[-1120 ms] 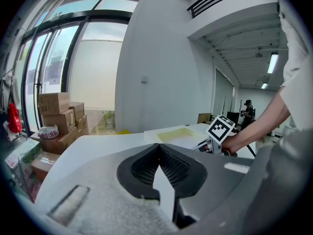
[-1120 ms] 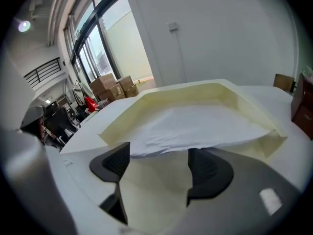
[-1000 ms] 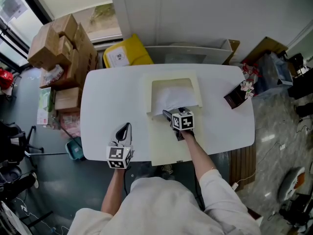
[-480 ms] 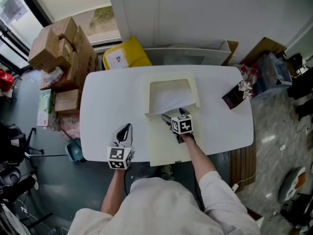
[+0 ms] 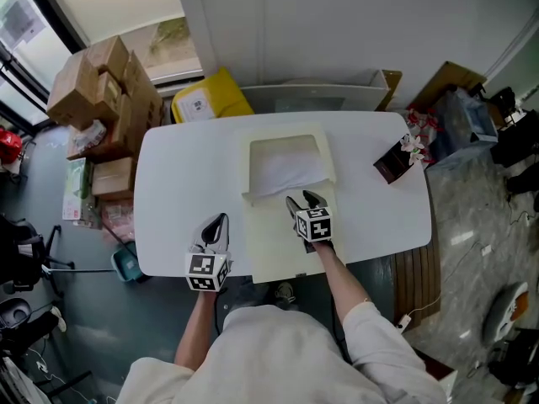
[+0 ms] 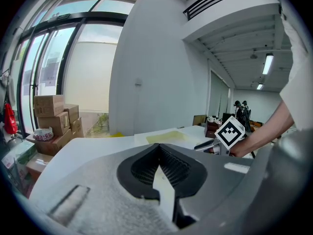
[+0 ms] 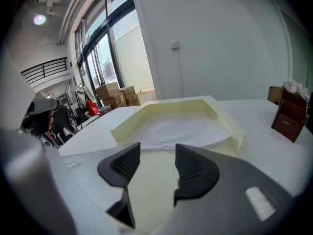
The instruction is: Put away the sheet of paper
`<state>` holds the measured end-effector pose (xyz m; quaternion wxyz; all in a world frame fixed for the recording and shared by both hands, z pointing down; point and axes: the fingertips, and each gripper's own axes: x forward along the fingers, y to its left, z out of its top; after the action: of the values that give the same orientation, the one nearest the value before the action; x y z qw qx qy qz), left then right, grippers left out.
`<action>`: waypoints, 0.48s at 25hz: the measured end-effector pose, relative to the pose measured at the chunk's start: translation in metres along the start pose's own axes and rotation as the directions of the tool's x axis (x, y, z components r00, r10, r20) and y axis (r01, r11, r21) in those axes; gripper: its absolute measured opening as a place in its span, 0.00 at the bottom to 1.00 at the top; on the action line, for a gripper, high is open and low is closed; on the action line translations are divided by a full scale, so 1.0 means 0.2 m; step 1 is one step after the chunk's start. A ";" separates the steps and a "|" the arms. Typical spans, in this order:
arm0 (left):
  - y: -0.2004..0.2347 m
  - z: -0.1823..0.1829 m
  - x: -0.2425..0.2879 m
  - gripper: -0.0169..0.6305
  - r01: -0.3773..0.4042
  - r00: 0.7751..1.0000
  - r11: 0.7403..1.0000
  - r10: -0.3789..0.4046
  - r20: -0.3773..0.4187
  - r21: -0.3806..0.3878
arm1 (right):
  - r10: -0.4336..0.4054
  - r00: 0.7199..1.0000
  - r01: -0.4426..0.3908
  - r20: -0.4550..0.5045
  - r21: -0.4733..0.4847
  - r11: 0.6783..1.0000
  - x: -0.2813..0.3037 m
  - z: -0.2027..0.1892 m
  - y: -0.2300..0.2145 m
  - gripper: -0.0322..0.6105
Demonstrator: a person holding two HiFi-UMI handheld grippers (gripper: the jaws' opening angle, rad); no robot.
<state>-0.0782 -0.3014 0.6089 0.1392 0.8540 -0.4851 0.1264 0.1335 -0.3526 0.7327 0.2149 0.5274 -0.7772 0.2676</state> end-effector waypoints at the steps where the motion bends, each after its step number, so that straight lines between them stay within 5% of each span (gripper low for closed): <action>1: -0.01 0.00 -0.01 0.03 0.001 1.000 1.000 -0.001 0.003 0.002 | -0.006 1.000 0.006 0.018 -0.001 1.000 -0.03 0.01 0.00 0.37; 8: -0.10 0.04 -0.07 0.03 -0.003 1.000 1.000 0.002 0.028 0.016 | -0.030 0.994 0.033 0.101 -0.023 0.999 -0.22 0.04 0.01 0.09; 12: -0.14 0.04 -0.13 0.03 -0.006 0.999 1.000 0.005 0.041 0.025 | -0.024 0.989 0.029 0.144 -0.031 0.999 -0.32 0.04 0.03 0.05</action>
<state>-0.0658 -0.2698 0.5885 0.1180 0.8567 -0.4886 0.1155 0.1508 -0.3112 0.6855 0.1707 0.5519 -0.7879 0.2131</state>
